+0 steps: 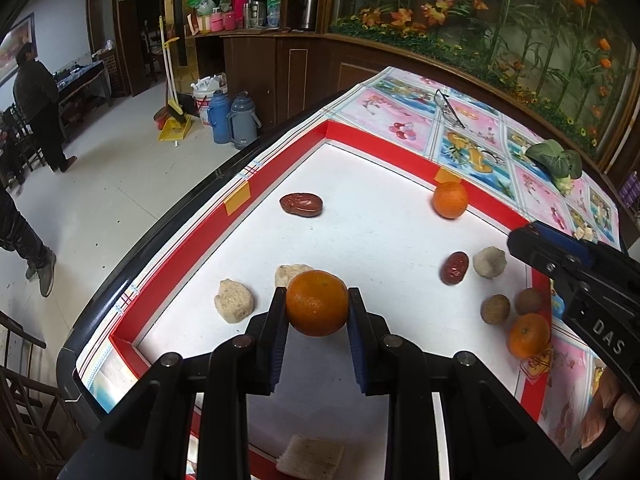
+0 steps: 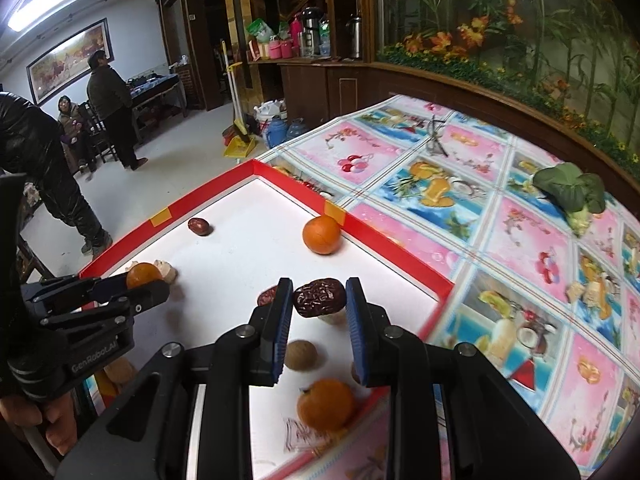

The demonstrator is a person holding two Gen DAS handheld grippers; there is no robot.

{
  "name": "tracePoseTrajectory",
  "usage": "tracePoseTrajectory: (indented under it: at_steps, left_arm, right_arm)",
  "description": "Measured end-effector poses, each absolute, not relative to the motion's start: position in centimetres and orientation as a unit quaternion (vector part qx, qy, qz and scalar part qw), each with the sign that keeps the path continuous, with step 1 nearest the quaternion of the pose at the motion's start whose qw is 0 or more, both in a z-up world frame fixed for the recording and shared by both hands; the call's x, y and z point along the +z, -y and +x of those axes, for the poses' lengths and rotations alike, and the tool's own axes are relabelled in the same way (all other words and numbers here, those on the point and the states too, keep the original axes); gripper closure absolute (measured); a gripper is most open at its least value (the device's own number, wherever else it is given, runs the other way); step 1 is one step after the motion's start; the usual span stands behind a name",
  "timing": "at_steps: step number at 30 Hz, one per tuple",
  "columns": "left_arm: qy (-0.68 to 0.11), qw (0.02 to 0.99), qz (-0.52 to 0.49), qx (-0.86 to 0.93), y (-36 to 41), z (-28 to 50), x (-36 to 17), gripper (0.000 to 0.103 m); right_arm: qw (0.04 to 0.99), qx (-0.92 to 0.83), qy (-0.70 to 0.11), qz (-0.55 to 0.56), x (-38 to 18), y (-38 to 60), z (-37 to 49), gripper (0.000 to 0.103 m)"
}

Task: Organize fruits
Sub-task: 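Carry the date and the orange over the tray with both grippers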

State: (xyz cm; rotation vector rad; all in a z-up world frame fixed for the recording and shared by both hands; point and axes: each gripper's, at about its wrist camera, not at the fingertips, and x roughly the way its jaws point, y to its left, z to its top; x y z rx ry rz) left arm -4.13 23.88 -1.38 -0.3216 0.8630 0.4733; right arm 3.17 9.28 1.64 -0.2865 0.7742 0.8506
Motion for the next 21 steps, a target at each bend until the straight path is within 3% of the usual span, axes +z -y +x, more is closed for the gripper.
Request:
tracePoseTrajectory:
  at_steps: [21]
  left_arm:
    - [-0.414,0.87,-0.145,0.226,-24.3,-3.7,-1.4,0.076]
  right_arm:
    - [0.814,0.414,-0.383,-0.142,0.0,-13.2,5.7,0.074]
